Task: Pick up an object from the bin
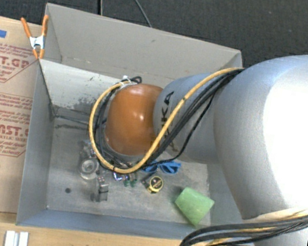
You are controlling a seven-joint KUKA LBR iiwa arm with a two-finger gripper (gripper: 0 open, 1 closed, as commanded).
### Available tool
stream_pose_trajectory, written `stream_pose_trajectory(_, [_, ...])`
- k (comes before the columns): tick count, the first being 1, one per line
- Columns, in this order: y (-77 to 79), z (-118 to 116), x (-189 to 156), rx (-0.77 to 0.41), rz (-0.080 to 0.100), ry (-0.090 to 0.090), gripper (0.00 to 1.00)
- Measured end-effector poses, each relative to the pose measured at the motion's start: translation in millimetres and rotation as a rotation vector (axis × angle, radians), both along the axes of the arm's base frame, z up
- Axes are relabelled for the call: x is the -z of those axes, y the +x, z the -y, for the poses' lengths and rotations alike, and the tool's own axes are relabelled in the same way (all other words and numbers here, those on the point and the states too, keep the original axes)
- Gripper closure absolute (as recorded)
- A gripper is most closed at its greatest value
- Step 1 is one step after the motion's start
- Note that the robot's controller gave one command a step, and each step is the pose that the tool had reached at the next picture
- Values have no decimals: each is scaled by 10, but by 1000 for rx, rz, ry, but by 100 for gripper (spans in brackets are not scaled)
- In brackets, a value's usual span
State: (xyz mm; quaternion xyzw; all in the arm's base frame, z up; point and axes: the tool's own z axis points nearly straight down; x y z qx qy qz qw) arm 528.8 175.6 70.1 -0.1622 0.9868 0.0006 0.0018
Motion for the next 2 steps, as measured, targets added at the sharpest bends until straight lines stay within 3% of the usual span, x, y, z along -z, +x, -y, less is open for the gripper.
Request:
stream_pose_trajectory(1, [19,-20,-29,0,7,6,100])
stream_pose_trajectory(2, [-196,228,-1729,-314,6,-1,100])
